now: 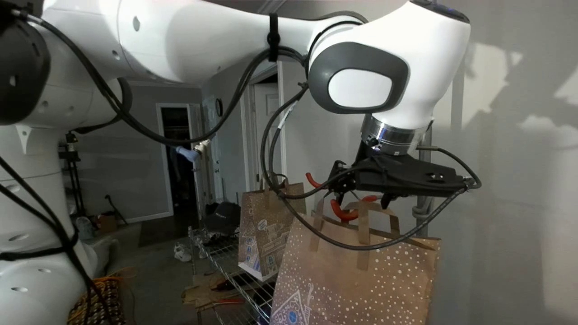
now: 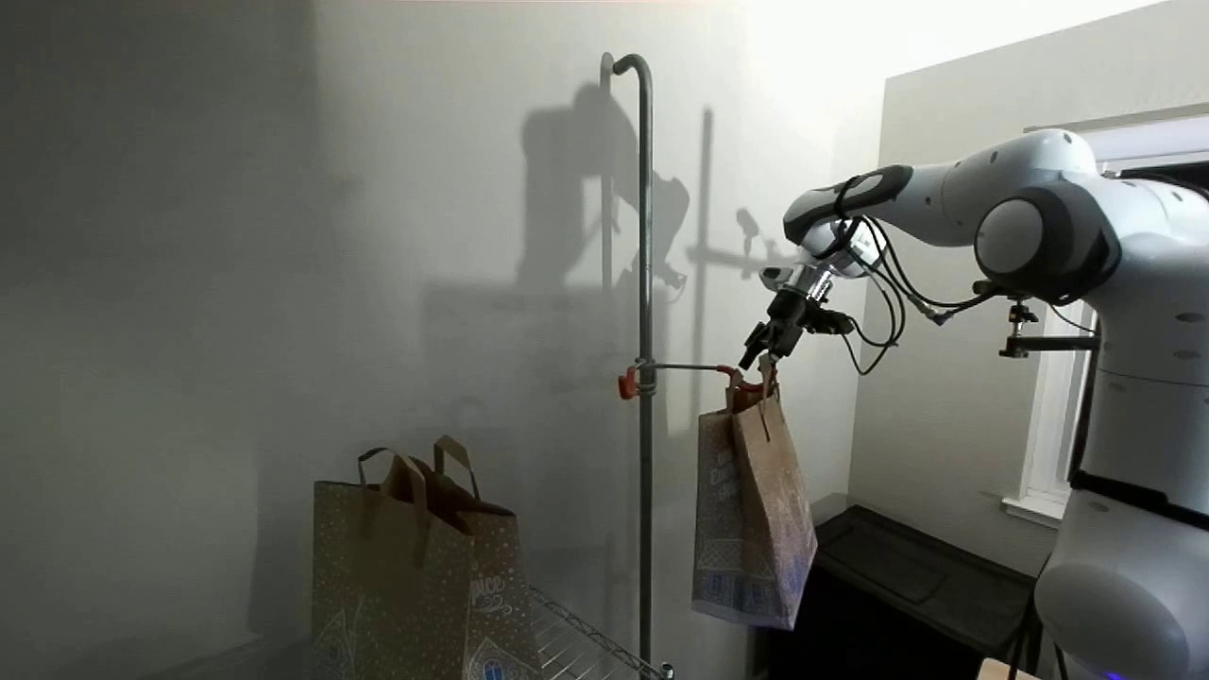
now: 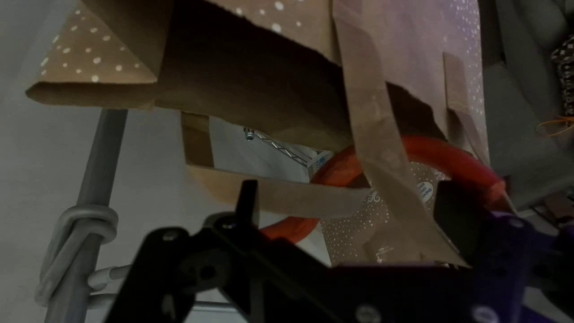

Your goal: Hang the paper bags on the stand

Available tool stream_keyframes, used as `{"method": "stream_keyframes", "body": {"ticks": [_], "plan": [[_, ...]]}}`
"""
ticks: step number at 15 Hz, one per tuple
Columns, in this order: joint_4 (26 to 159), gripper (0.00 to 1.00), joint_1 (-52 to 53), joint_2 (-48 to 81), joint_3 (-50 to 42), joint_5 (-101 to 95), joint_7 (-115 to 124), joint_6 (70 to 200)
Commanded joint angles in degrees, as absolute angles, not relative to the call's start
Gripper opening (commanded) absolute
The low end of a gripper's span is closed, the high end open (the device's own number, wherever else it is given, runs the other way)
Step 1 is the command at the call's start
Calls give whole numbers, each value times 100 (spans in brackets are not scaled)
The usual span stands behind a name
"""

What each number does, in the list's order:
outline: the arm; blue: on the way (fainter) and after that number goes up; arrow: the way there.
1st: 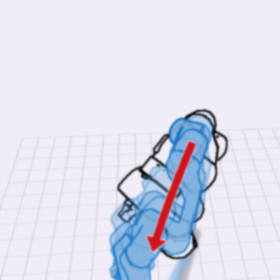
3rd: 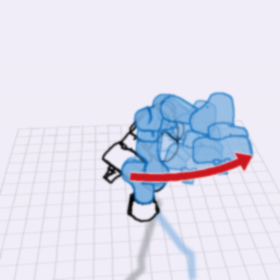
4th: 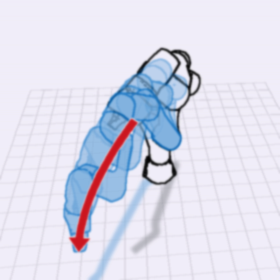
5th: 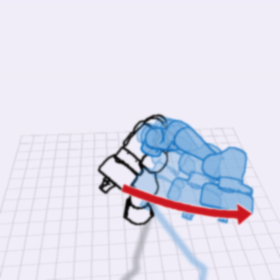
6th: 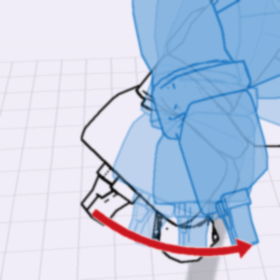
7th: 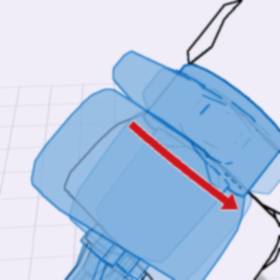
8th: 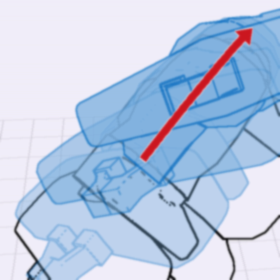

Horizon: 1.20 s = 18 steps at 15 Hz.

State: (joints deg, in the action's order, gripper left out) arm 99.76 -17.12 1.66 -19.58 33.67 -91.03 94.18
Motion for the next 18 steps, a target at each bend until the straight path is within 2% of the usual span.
{"method": "stream_keyframes", "body": {"ticks": [1, 7, 18], "plan": [[9629, 100, -1790, 208, -1884, 3287, -8629, 8727], [8855, 100, -1853, 519, -1873, 3459, -7537, 7537], [8960, 100, -1863, 562, -1760, 3329, -6900, 7728]]}}
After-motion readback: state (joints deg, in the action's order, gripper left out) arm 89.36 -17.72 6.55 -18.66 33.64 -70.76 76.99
